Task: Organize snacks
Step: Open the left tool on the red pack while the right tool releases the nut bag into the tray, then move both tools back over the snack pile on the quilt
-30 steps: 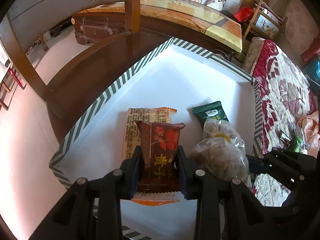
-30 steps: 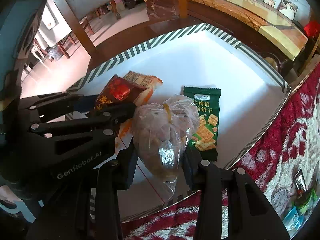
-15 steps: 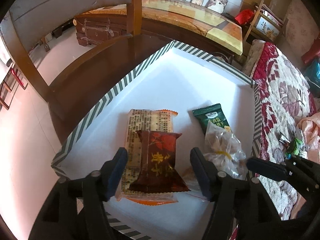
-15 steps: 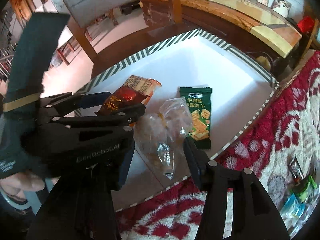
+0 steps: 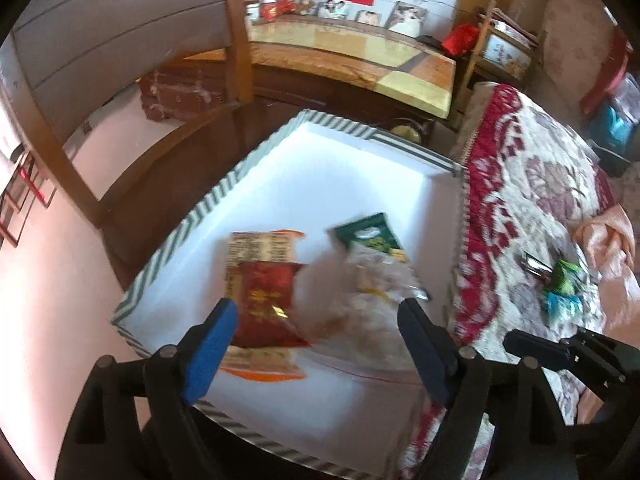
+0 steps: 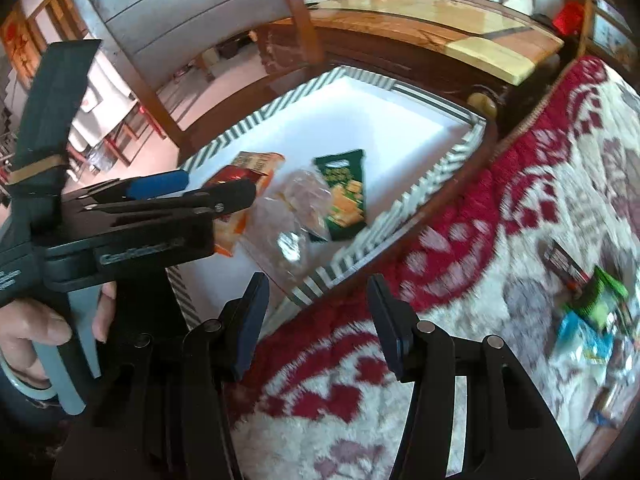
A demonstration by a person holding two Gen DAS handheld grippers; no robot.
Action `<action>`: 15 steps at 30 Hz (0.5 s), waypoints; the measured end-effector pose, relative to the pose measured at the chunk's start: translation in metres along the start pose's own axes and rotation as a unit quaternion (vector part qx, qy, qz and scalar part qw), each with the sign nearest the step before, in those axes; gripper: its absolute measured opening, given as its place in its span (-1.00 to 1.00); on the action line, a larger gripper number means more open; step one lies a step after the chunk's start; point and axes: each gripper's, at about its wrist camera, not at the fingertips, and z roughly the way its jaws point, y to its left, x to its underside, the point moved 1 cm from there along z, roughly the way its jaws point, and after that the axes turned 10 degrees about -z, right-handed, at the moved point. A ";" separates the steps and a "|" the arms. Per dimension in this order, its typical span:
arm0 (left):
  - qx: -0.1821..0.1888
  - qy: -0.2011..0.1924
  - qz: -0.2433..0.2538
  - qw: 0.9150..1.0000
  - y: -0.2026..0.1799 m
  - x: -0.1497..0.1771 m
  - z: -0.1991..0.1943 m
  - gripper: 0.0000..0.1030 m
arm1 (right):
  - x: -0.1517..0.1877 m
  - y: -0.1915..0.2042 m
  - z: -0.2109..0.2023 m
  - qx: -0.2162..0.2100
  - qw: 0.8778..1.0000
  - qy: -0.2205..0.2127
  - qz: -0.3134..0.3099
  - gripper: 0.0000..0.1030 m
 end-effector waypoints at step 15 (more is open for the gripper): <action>0.036 0.023 0.079 0.996 -0.081 0.036 -0.007 0.67 | 0.061 -0.046 -0.040 0.039 0.998 -0.002 0.059 -0.01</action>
